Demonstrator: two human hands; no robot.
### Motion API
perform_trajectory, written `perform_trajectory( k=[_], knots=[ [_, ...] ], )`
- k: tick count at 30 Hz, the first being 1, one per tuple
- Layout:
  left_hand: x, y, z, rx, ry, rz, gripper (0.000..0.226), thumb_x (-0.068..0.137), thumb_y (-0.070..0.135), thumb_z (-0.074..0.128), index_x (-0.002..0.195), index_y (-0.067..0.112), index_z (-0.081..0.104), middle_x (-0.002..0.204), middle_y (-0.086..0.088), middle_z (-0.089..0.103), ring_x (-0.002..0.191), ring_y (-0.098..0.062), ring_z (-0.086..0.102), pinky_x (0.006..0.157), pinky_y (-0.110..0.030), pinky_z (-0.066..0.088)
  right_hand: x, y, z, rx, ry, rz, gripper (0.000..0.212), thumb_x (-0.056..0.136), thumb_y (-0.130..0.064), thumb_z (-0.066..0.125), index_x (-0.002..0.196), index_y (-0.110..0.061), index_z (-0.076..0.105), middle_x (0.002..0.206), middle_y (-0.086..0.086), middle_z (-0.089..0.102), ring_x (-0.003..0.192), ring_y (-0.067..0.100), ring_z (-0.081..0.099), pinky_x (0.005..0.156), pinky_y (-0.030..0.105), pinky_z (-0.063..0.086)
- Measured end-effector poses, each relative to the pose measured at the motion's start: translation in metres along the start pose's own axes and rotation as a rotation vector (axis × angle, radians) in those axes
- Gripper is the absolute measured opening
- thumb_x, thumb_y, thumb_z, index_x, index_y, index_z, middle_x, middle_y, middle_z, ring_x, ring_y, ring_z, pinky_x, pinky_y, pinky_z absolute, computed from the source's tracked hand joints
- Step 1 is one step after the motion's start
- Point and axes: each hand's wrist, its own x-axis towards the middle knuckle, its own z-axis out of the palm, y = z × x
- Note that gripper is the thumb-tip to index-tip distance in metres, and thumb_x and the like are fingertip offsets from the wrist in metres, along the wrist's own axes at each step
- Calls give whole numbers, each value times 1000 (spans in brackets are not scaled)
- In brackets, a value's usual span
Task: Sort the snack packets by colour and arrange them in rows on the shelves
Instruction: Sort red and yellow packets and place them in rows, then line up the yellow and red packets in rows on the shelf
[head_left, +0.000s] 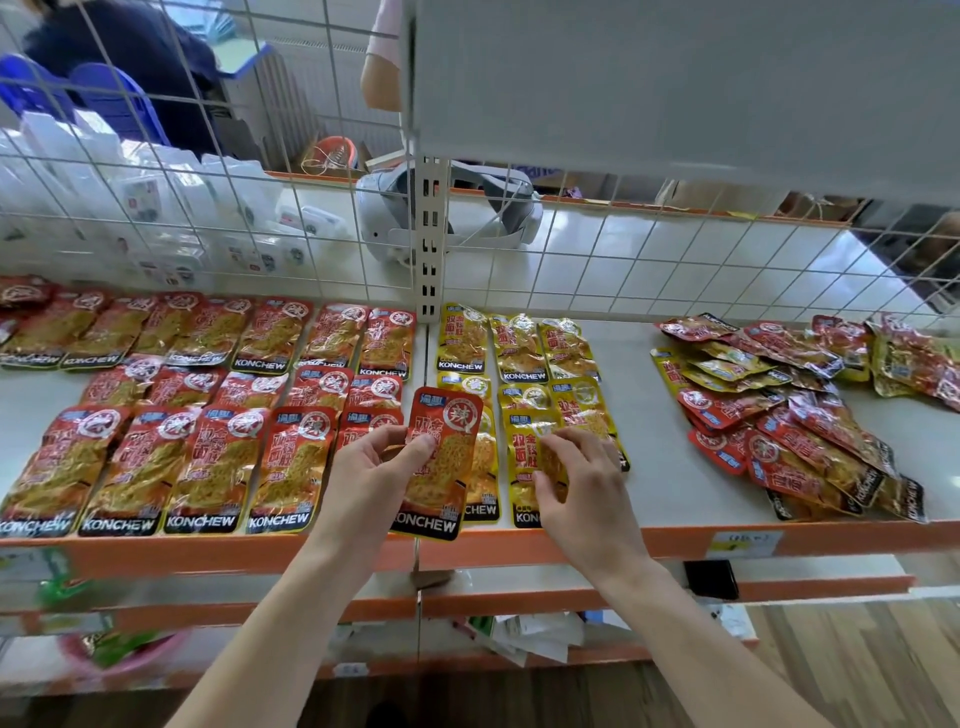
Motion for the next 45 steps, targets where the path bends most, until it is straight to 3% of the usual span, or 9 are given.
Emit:
perform_trajectory(
  k=[4,9,13,23,27,30,36,40,45],
  knots=[
    [1,-3,-6,52,-16,52,13,91,17,70,81,24,73,83,-2,76,84,-26,73,82,-47,59,-1,-1,3,4,9,2,43,87,-15,72,128,-10,62,123,1,57,117,15,44,99,16,30],
    [-3,-7,-12,187,-87,172,7,94,16,67,99,22,66,77,9,74,68,-5,68,60,-19,53,-5,-3,6,-19,31,-19,43,86,-12,72,128,-10,62,123,2,57,113,13,44,97,20,35],
    [-3,-7,-19,150,-112,140,7,95,14,66,99,19,66,82,1,75,73,-15,73,58,-23,55,-6,-3,7,-37,34,-19,43,87,-12,71,129,-9,61,125,2,56,116,15,45,98,20,35],
    [-8,-2,-29,136,-116,152,8,95,14,65,99,21,66,86,2,76,79,-17,73,60,-23,57,-17,-13,-1,-27,78,-28,39,90,-11,68,128,-9,63,126,2,58,120,18,46,103,15,28],
    [-17,-2,-28,124,-75,153,9,95,16,67,101,22,67,95,-3,75,90,-25,73,80,-42,61,-25,-28,-8,10,109,-81,38,89,-11,69,126,-8,64,128,5,59,122,17,43,105,15,24],
    [-33,-1,-29,95,-31,173,10,95,15,66,99,23,66,94,-2,74,91,-25,72,80,-42,60,-33,-41,-16,51,118,-154,38,88,-10,70,126,-8,63,128,5,59,124,16,42,107,9,18],
    [-72,6,-45,146,68,192,9,92,14,69,95,23,70,90,1,76,91,-26,72,91,-52,57,-50,-71,-31,162,115,-248,39,90,-26,64,127,-13,63,131,0,57,122,19,47,107,26,33],
    [-97,8,-67,148,156,225,11,93,15,68,101,22,69,94,0,76,92,-24,73,88,-46,58,-60,-100,-34,219,94,-343,43,88,-32,60,126,-13,63,132,1,57,123,15,43,109,16,24],
    [-126,4,-98,126,241,253,12,94,16,67,106,18,68,91,1,76,86,-20,73,71,-31,56,-75,-132,-24,258,26,-404,45,89,-32,59,128,-12,62,135,1,56,127,18,44,111,23,27]
  ],
)
